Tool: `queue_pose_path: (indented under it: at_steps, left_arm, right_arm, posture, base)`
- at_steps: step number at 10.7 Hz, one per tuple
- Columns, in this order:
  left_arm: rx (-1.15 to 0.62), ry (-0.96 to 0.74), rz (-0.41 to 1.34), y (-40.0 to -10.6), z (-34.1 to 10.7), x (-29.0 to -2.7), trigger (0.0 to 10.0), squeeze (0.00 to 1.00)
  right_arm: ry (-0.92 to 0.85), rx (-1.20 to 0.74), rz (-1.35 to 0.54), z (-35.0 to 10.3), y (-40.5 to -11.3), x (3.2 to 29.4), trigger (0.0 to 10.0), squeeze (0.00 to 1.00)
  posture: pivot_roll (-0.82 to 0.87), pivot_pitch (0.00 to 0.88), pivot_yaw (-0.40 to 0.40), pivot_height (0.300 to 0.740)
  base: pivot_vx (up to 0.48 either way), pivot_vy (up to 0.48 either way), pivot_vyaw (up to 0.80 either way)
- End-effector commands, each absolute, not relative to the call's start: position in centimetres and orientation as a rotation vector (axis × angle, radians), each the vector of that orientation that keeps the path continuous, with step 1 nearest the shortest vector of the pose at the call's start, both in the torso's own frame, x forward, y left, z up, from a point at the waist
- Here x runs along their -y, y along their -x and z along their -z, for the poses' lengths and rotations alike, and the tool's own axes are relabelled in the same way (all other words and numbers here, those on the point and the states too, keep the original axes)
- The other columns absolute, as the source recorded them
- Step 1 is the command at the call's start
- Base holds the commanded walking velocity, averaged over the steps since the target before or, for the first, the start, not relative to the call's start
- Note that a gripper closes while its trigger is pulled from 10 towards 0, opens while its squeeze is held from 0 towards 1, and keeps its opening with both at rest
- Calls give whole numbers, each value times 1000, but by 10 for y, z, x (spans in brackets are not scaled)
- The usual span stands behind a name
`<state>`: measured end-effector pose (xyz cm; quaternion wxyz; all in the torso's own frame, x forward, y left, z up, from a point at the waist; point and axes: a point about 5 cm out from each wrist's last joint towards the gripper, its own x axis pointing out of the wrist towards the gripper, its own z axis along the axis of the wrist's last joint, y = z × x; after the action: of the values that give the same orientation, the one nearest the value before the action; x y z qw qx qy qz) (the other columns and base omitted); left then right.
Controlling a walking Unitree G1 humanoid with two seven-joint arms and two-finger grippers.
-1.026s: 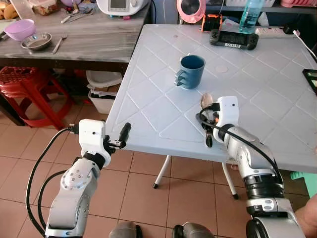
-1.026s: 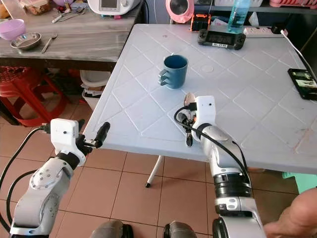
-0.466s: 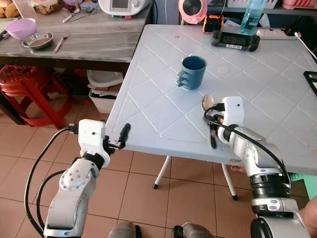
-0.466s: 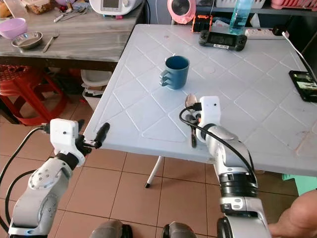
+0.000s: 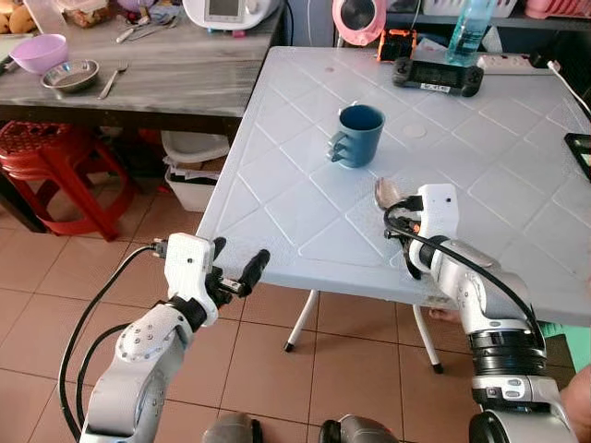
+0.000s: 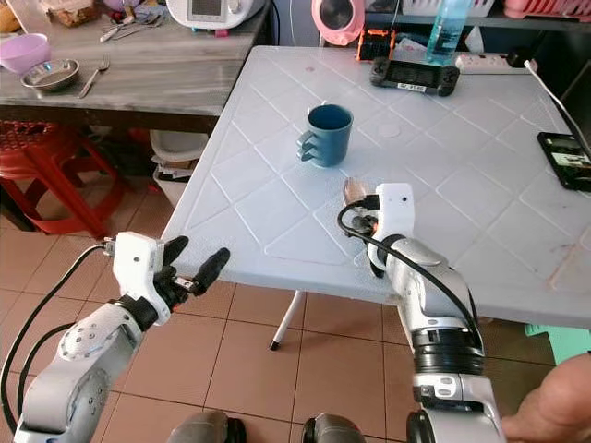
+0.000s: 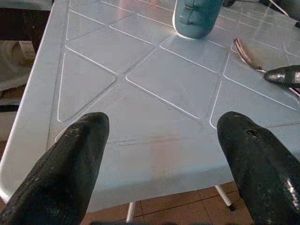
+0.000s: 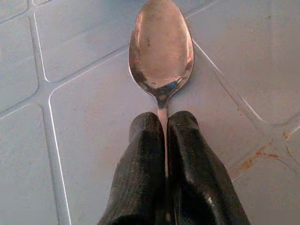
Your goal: Setting the table
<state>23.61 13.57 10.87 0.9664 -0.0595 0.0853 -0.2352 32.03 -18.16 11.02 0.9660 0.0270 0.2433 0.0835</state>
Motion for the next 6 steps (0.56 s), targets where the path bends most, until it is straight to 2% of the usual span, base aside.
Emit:
queue_pose_path:
  at_steps: [1,4,6]
  left_arm:
    - [-161,113,490,-237,-113,-136,10000,0]
    - [-156,106,493,-239,-111,-136,10000,0]
    - [-161,84,437,-244,-108,-139,10000,0]
  right_arm:
    - [-77,-669,-168,-75,-303,181,0,0]
    - [-108,-646,-101,-73,-301,185,0,0]
    - [-206,-512,-42,-90,-303,177,0,0]
  posture:
    - [-7,57,30,740]
    - [-8,38,24,740]
    - [-10,1,18,740]
  base:
    - [0,0,0]
    - [0,0,0]
    - [0,0,0]
